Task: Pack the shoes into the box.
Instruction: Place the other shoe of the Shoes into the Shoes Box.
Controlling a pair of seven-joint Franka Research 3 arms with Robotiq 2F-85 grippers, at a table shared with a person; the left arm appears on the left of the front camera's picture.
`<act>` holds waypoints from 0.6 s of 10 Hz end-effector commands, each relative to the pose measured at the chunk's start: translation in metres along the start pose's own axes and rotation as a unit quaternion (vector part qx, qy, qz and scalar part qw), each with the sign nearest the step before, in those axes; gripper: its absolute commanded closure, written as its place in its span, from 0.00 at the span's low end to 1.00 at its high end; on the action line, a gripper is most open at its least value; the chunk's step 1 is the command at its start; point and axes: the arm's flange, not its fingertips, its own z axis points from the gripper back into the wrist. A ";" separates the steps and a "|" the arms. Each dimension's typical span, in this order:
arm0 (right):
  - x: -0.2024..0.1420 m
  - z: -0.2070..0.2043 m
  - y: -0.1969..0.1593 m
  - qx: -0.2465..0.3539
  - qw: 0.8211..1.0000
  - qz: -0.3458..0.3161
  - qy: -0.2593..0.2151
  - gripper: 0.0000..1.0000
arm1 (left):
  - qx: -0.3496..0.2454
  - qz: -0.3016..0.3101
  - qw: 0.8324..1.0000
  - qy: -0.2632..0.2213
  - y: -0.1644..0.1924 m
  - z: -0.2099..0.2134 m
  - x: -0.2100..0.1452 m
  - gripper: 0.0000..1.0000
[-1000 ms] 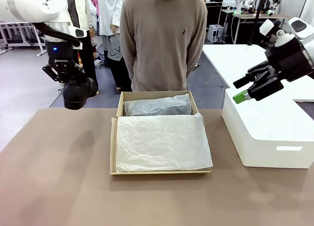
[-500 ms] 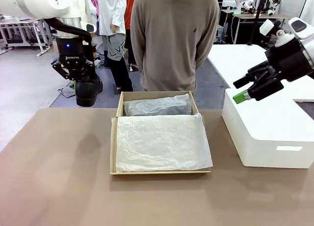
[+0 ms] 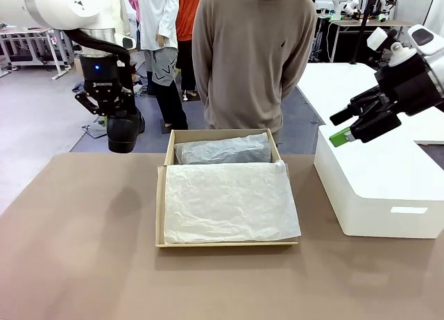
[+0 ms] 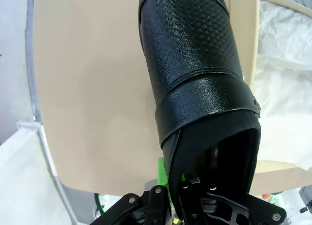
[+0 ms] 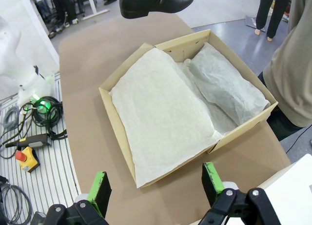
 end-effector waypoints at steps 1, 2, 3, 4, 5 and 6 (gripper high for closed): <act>0.001 -0.002 -0.002 0.005 1.000 0.012 -0.017 0.00 | 0.009 0.069 0.997 -0.024 -0.027 0.015 -0.003 1.00; 0.001 -0.002 -0.002 0.005 1.000 0.012 -0.017 0.00 | 0.018 0.120 0.992 -0.025 -0.048 0.023 -0.009 1.00; 0.001 -0.002 -0.002 0.005 1.000 0.012 -0.017 0.00 | 0.021 0.157 0.987 -0.034 -0.067 0.029 -0.015 1.00; 0.001 -0.002 -0.002 0.005 1.000 0.012 -0.017 0.00 | 0.021 0.176 0.983 -0.041 -0.085 0.033 -0.020 1.00; 0.001 -0.002 -0.002 0.005 1.000 0.012 -0.017 0.00 | 0.017 0.206 0.977 -0.046 -0.103 0.034 -0.023 1.00; 0.001 -0.002 -0.002 0.005 1.000 0.012 -0.017 0.00 | -0.003 0.242 0.969 -0.046 -0.122 0.034 -0.028 1.00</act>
